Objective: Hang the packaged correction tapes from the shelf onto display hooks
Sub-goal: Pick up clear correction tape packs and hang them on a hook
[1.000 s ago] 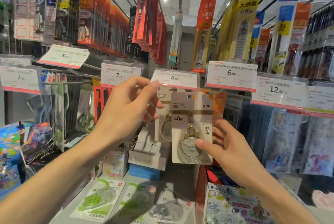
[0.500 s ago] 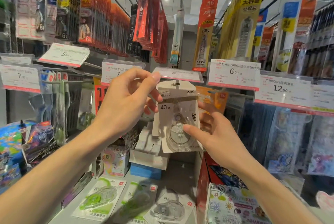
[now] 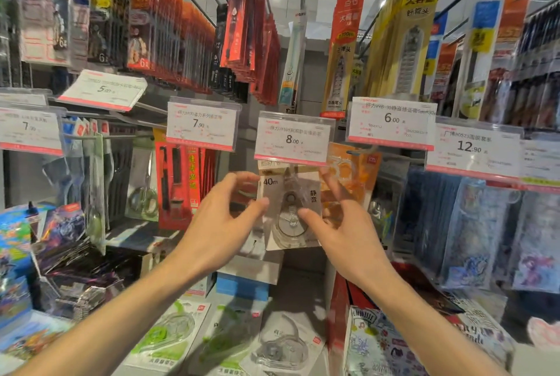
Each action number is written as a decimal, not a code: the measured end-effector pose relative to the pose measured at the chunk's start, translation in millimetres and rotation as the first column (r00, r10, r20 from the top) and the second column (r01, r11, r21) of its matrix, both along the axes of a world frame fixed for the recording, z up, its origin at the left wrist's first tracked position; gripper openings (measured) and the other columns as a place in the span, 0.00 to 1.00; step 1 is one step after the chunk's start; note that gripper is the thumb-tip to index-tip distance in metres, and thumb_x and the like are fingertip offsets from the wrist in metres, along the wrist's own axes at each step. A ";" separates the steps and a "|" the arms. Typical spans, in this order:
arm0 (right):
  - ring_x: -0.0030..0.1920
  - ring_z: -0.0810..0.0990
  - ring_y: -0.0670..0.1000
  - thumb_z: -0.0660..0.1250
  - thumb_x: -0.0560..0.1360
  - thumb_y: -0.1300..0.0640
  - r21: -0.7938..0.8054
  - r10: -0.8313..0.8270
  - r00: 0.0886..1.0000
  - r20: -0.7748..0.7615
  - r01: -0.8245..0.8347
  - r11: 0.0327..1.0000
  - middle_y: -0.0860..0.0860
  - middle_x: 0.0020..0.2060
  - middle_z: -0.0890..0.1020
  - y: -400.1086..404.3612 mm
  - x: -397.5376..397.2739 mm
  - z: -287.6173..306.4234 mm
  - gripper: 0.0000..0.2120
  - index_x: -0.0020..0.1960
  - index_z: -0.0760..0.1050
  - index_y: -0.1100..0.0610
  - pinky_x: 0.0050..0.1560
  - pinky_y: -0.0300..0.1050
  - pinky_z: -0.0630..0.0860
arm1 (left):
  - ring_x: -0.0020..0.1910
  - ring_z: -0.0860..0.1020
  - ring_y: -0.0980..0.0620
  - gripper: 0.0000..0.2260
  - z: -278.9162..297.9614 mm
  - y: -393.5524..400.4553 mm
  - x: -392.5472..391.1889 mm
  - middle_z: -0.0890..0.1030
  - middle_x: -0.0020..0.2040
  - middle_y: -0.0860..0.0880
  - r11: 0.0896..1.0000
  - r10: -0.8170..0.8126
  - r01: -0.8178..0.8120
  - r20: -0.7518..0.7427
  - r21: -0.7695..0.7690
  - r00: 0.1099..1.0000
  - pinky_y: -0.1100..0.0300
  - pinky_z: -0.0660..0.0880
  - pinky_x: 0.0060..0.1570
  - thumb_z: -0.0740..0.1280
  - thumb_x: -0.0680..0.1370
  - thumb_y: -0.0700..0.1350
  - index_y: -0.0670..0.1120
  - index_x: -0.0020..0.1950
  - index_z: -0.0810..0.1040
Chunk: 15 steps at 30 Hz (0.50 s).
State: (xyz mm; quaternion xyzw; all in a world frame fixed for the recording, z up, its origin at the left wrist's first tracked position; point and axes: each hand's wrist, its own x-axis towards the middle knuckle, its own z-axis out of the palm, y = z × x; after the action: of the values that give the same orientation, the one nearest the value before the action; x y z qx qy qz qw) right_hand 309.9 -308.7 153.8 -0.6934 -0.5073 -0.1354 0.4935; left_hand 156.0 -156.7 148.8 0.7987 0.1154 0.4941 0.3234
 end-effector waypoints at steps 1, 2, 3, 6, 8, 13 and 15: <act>0.52 0.84 0.40 0.70 0.78 0.43 0.002 -0.027 1.000 0.001 0.027 1.000 0.37 0.48 0.85 3.3 0.2 -1.1 0.26 0.74 0.66 0.33 0.53 0.38 0.80 | 0.57 0.76 0.71 0.17 -3.4 1.2 5.3 0.78 0.60 0.64 1.000 0.024 -0.023 -0.028 0.019 0.999 0.70 0.72 0.53 0.68 0.79 0.56 0.62 0.67 0.71; 0.54 0.85 0.43 0.69 0.79 0.44 0.004 -0.050 0.999 -0.009 0.050 0.999 0.40 0.51 0.85 6.4 0.1 -1.6 0.26 0.75 0.68 0.40 0.55 0.42 0.81 | 0.55 0.73 0.76 0.20 -5.0 1.4 11.1 0.76 0.58 0.66 0.999 0.036 -0.034 -0.046 0.033 0.998 0.75 0.70 0.48 0.68 0.79 0.57 0.64 0.70 0.68; 0.53 0.85 0.46 0.69 0.79 0.46 0.004 -0.065 0.998 -0.015 0.065 0.998 0.43 0.53 0.85 9.4 0.0 -2.1 0.28 0.77 0.66 0.44 0.55 0.48 0.82 | 0.51 0.71 0.81 0.22 -5.7 1.6 16.6 0.74 0.55 0.68 0.999 0.038 -0.036 -0.051 0.040 0.998 0.79 0.69 0.42 0.68 0.79 0.56 0.66 0.71 0.65; 0.36 0.84 0.45 0.67 0.80 0.47 -0.038 -0.087 0.996 0.010 0.087 0.995 0.45 0.40 0.86 14.0 1.4 -3.9 0.31 0.81 0.60 0.45 0.45 0.48 0.82 | 0.43 0.70 0.86 0.26 -7.5 3.5 29.6 0.72 0.47 0.68 0.998 0.038 -0.037 -0.005 0.043 0.999 0.87 0.65 0.39 0.68 0.79 0.52 0.66 0.74 0.63; 0.28 0.79 0.44 0.65 0.81 0.45 -0.055 -0.097 0.995 0.013 0.097 0.994 0.47 0.31 0.83 12.5 3.4 -5.6 0.32 0.81 0.57 0.45 0.39 0.46 0.78 | 0.43 0.73 0.82 0.27 -9.3 6.1 33.4 0.75 0.44 0.68 0.997 0.049 -0.050 0.024 0.055 0.999 0.86 0.66 0.39 0.68 0.79 0.53 0.67 0.74 0.62; 0.49 0.85 0.47 0.64 0.81 0.42 -0.050 -0.109 0.992 0.057 0.112 0.992 0.39 0.51 0.82 12.2 -2.4 -10.6 0.33 0.81 0.54 0.43 0.52 0.46 0.79 | 0.42 0.83 0.59 0.31 -13.7 11.8 40.0 0.81 0.51 0.67 0.991 0.085 -0.089 0.049 0.098 0.995 0.72 0.77 0.39 0.66 0.79 0.57 0.66 0.79 0.56; 0.55 0.84 0.48 0.63 0.81 0.42 -0.047 -0.065 0.994 0.091 0.070 0.996 0.38 0.67 0.76 16.8 -6.0 -12.2 0.33 0.79 0.48 0.36 0.56 0.46 0.78 | 0.41 0.84 0.54 0.34 -15.0 12.0 44.1 0.79 0.65 0.59 0.993 0.073 -0.074 0.017 0.096 0.997 0.68 0.79 0.43 0.66 0.80 0.56 0.68 0.79 0.50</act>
State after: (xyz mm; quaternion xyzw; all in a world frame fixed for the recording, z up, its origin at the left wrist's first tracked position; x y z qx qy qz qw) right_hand 303.9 -291.9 141.5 -0.7156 -0.5085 -0.1702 0.4477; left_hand 200.1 -144.7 133.7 0.8053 0.1185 0.5160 0.2668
